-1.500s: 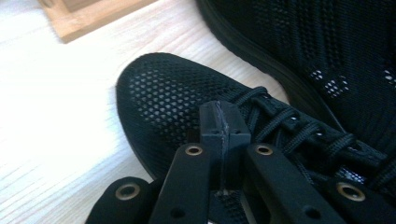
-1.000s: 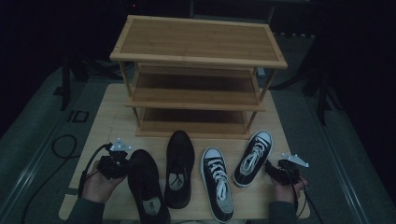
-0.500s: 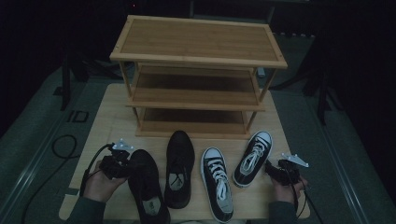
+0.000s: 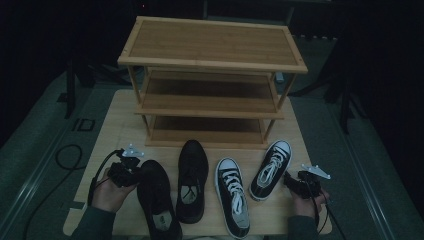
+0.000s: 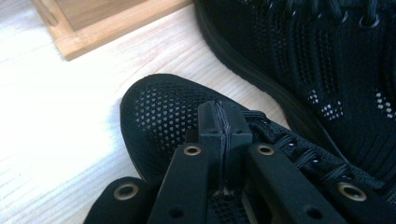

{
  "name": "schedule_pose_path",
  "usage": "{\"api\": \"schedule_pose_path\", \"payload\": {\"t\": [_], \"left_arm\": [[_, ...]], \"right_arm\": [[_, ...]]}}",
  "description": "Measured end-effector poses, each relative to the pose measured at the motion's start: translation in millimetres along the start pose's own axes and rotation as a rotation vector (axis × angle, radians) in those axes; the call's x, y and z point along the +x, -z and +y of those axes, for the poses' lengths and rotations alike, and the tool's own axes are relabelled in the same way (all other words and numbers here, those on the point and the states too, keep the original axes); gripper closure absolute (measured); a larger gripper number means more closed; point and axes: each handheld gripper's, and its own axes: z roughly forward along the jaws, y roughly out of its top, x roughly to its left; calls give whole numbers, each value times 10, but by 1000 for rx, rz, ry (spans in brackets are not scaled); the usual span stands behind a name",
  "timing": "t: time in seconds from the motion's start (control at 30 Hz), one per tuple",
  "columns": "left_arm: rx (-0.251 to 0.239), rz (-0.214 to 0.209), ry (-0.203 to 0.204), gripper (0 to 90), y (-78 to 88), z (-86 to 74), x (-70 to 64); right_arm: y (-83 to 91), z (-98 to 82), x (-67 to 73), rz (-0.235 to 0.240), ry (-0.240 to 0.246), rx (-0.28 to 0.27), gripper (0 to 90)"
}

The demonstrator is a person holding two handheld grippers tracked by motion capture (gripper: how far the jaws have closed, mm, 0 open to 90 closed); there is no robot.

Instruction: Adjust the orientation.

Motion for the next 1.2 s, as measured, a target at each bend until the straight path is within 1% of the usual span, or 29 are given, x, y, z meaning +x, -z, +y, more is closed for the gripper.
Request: {"api": "schedule_pose_path", "payload": {"t": [0.13,0.23,0.43,0.5,0.63,0.8,0.9,1.0,1.1,1.2], "left_arm": [[-16,0,1,895,5,59,4],[-20,9,-5,896,-3,106,10],[-28,22,2,896,-83,244,95],[-35,33,9,897,-112,308,135],[-44,66,5,897,-145,437,196],[-56,87,1,897,-173,601,257],[-59,96,-1,897,-228,682,278],[-55,103,-1,897,-319,749,292],[-52,111,0,895,-401,787,303],[-57,110,13,893,-452,802,321]], "right_arm": [[0,0,0,0,0,0,314],[0,0,0,0,0,0,315],[-1,1,0,0,0,0,315],[-1,1,0,0,-1,0,315],[-1,1,0,0,-1,0,315],[-1,1,1,0,-2,0,314],[-1,1,1,0,-2,0,314],[-1,1,0,0,-1,1,315],[-1,1,0,0,-1,0,314],[-1,1,-1,0,-1,0,314]]}}
